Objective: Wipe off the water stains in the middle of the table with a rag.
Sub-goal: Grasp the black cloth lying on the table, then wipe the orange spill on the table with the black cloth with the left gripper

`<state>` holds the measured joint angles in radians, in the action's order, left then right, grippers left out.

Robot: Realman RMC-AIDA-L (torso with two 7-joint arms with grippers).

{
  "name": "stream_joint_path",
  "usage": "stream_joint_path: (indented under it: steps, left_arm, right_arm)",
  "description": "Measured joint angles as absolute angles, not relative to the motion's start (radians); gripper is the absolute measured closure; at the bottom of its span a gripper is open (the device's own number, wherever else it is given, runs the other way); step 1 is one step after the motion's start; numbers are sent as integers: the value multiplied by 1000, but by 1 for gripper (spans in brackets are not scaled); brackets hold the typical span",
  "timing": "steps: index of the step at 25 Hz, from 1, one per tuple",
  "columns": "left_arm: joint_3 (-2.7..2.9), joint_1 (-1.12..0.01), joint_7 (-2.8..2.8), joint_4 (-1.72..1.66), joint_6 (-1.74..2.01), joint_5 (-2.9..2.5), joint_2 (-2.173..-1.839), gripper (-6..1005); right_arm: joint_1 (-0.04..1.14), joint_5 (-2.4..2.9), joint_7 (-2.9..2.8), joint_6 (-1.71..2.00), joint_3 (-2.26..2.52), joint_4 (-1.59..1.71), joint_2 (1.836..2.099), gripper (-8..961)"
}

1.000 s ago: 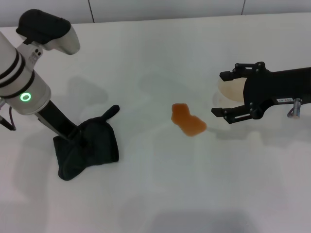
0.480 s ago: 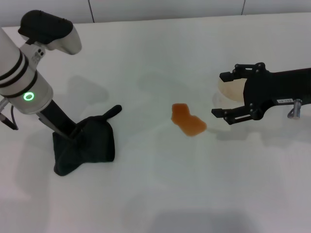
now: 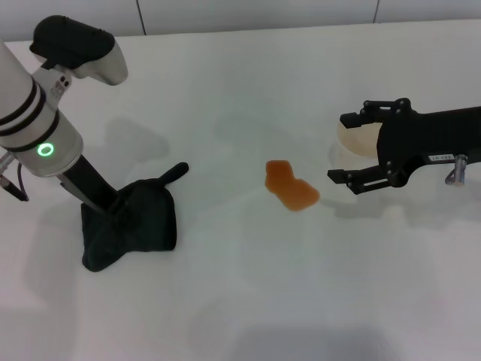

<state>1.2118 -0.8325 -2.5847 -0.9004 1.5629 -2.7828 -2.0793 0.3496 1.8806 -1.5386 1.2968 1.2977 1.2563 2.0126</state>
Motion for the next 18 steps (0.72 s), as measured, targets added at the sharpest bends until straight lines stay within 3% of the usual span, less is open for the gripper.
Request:
stream_joint_path:
  steps: [18]
  left_arm:
    - [1135,-840,-2606,-914,1429,-2722,-2077,930]
  right_arm:
    - [339,1881,-1539,1292,1290,1258,2013,81]
